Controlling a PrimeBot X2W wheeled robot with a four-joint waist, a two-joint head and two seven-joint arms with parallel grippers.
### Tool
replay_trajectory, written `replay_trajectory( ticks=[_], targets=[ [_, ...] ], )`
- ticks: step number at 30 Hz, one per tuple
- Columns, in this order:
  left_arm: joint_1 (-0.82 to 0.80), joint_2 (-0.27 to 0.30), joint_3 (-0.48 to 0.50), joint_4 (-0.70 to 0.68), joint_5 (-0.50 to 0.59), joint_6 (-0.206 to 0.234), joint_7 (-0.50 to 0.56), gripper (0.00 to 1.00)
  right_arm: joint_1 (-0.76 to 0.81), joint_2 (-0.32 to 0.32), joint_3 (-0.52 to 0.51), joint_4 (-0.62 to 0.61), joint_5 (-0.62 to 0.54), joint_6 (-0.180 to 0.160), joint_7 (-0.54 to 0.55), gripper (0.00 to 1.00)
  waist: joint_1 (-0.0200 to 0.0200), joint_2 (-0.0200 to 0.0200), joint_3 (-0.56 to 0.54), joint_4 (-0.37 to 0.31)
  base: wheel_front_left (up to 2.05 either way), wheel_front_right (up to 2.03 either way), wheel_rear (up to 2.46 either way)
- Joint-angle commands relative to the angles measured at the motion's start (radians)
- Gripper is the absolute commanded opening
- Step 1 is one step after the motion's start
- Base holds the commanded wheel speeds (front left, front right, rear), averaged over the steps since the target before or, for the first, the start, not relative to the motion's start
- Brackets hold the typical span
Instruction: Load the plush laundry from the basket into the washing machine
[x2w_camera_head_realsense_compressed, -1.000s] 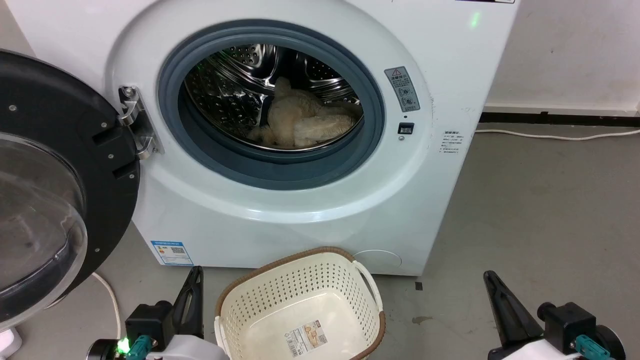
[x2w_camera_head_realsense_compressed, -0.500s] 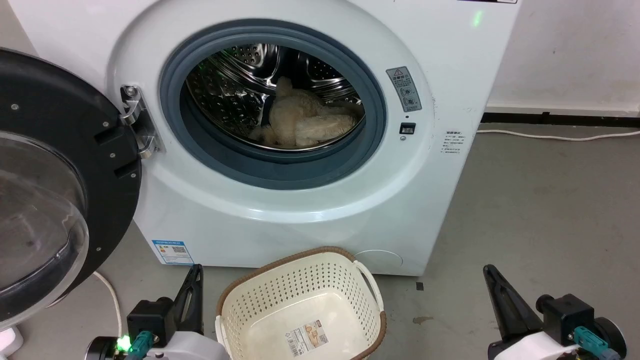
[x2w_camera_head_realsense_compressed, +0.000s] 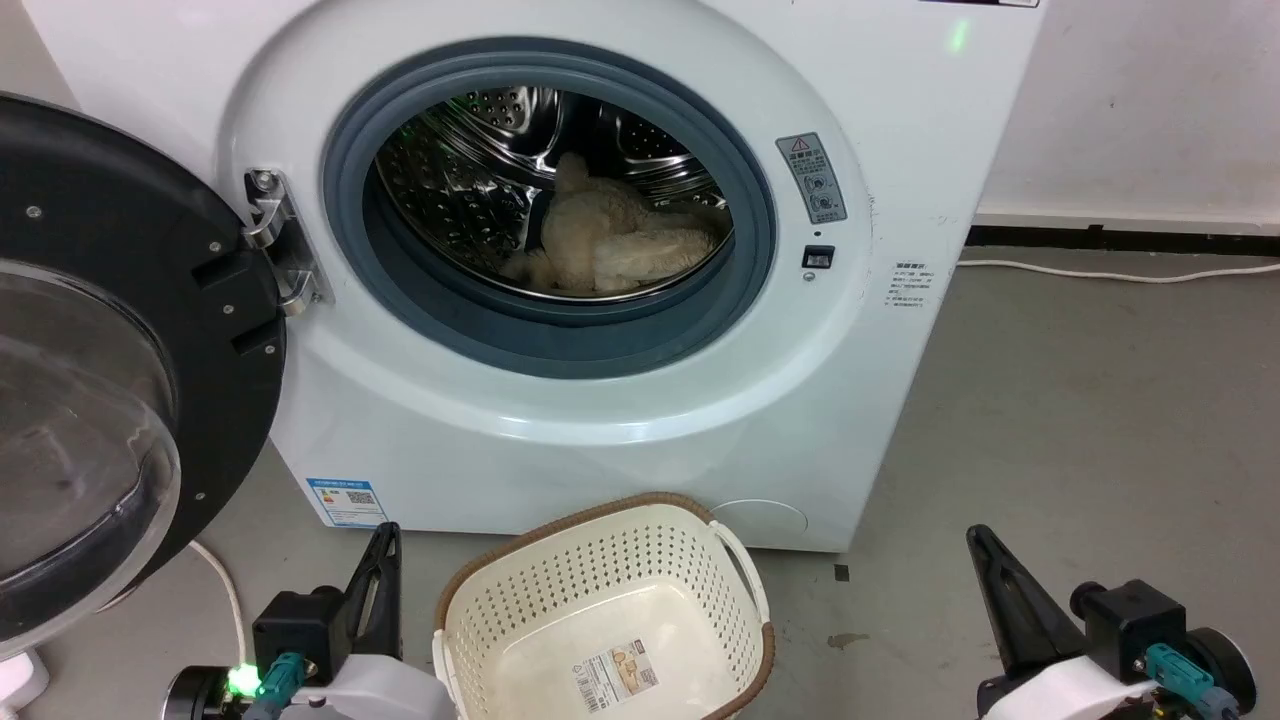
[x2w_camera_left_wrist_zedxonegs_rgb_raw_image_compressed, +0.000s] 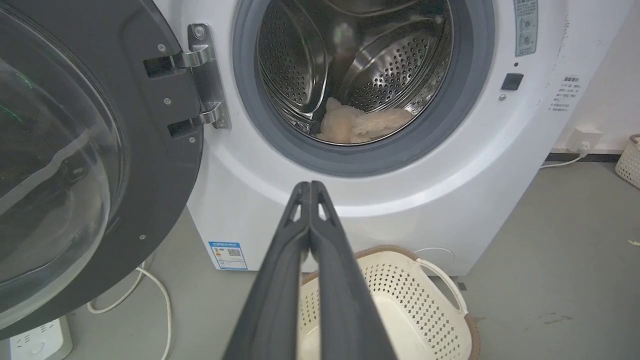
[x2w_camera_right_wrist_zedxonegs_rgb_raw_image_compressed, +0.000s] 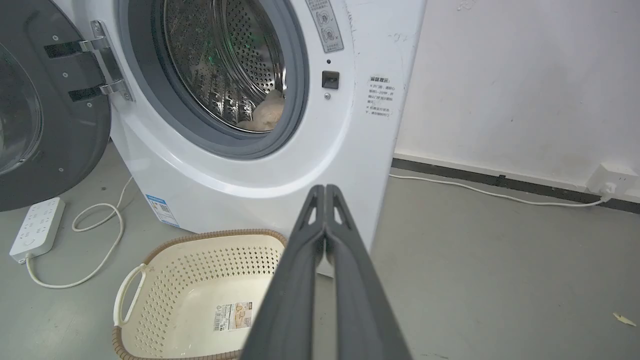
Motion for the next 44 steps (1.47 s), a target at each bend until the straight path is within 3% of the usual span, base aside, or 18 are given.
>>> replay_trajectory(
  ticks=[1, 44],
  targets=[
    [-0.018, -0.006, 0.005, -0.007, 0.012, -0.006, 0.006, 0.0, -0.022, -0.001, -0.002, -0.009, -0.008, 0.0, 0.006, 0.0, 0.0, 0.0, 0.0, 0.0, 0.0, 0.0, 0.0],
    [-0.035, -0.025, 0.032, -0.041, 0.07, -0.013, 0.07, 0.0, -0.046, -0.002, -0.008, -0.036, -0.033, 0.001, 0.071, 0.0, 0.0, 0.0, 0.001, 0.009, 0.0, 0.0, 0.0]
  ],
)
